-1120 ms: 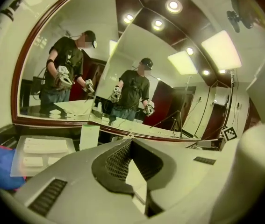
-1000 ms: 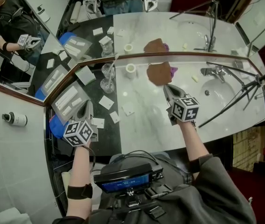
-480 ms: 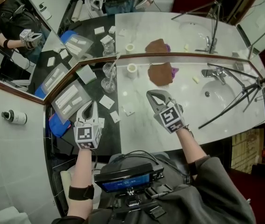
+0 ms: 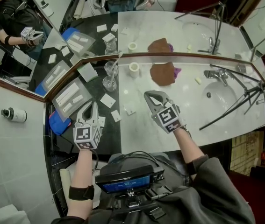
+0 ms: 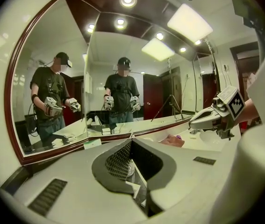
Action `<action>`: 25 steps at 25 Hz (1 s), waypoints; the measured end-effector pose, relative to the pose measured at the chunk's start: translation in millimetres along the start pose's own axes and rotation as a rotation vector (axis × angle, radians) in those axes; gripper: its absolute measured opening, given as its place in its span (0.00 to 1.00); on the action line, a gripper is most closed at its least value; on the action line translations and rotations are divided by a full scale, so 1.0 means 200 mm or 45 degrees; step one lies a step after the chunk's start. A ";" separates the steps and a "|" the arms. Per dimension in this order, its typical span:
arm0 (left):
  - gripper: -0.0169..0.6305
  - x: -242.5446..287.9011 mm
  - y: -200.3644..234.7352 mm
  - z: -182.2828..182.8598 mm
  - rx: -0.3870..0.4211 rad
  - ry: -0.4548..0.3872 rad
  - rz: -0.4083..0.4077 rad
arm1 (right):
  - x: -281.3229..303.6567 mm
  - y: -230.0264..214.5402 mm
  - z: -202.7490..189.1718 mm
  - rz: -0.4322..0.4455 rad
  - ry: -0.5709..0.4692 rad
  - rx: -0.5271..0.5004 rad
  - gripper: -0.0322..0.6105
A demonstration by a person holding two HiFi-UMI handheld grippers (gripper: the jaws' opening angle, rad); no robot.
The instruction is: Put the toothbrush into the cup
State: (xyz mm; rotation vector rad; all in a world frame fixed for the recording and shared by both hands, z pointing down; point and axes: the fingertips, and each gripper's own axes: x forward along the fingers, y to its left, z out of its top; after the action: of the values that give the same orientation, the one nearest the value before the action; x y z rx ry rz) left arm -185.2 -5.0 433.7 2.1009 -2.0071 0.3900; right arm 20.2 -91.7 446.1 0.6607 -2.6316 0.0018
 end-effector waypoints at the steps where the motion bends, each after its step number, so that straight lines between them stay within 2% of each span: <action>1: 0.03 0.00 0.00 -0.01 0.001 0.004 0.002 | 0.02 0.00 0.00 0.001 -0.003 0.016 0.08; 5: 0.03 0.01 0.01 -0.02 0.013 0.016 0.011 | 0.16 0.00 -0.01 0.028 -0.017 0.114 0.15; 7: 0.03 0.02 0.01 -0.03 0.022 0.019 0.010 | 0.26 0.02 -0.01 0.052 -0.016 0.145 0.22; 11: 0.03 0.06 0.02 -0.04 0.045 0.025 -0.008 | 0.48 0.04 -0.03 0.086 -0.019 0.265 0.28; 17: 0.03 0.13 0.09 -0.10 0.049 0.035 -0.014 | 0.81 0.04 -0.12 0.053 -0.013 0.524 0.29; 25: 0.03 0.22 0.16 -0.17 0.060 0.020 -0.037 | 1.12 0.04 -0.20 0.010 0.024 0.756 0.34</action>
State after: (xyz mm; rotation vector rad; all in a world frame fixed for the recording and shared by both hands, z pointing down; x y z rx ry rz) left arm -217.9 -36.2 479.3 2.1456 -1.9748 0.4510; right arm -145.5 -182.1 572.6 0.8246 -2.6109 0.8102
